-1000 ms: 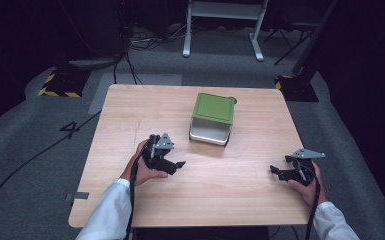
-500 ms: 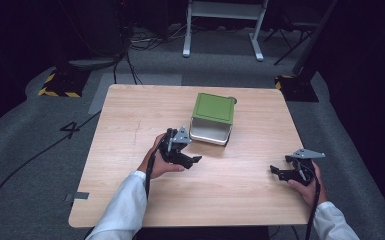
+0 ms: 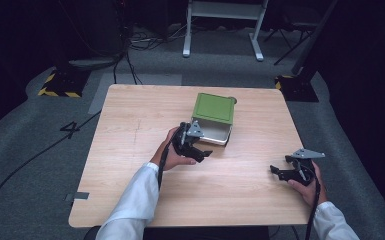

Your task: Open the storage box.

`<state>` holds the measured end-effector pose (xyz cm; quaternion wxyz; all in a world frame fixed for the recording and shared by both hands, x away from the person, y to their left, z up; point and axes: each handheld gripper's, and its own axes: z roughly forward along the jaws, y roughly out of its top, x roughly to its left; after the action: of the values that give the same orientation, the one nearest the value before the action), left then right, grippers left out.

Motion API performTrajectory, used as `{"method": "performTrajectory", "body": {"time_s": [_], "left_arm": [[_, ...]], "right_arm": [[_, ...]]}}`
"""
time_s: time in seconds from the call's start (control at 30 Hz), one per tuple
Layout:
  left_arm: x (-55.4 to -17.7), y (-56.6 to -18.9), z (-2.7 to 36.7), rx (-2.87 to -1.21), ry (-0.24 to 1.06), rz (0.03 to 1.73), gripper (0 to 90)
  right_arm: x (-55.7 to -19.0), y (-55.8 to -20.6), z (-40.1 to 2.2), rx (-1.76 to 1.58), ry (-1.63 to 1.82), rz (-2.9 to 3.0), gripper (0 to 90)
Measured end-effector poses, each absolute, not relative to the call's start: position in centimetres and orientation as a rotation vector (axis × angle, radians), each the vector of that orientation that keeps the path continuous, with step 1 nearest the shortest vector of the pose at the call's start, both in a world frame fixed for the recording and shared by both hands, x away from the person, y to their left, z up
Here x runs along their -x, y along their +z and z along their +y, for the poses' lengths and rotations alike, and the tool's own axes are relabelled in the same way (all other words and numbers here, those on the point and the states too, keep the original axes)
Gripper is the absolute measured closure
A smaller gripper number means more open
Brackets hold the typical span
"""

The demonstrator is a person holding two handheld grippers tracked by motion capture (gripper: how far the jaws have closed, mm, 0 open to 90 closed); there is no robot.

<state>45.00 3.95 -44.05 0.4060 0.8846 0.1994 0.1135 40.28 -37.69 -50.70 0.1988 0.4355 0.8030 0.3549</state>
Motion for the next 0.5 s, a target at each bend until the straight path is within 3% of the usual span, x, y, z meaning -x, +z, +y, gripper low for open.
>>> {"method": "performTrajectory", "body": {"time_s": [0.5], "left_arm": [[-46.9,-45.5,1.9,-2.279,0.252,0.536,18.9]], "right_arm": [[-40.3,-50.7,-37.7,-1.217,0.993,2.246,15.2]]}}
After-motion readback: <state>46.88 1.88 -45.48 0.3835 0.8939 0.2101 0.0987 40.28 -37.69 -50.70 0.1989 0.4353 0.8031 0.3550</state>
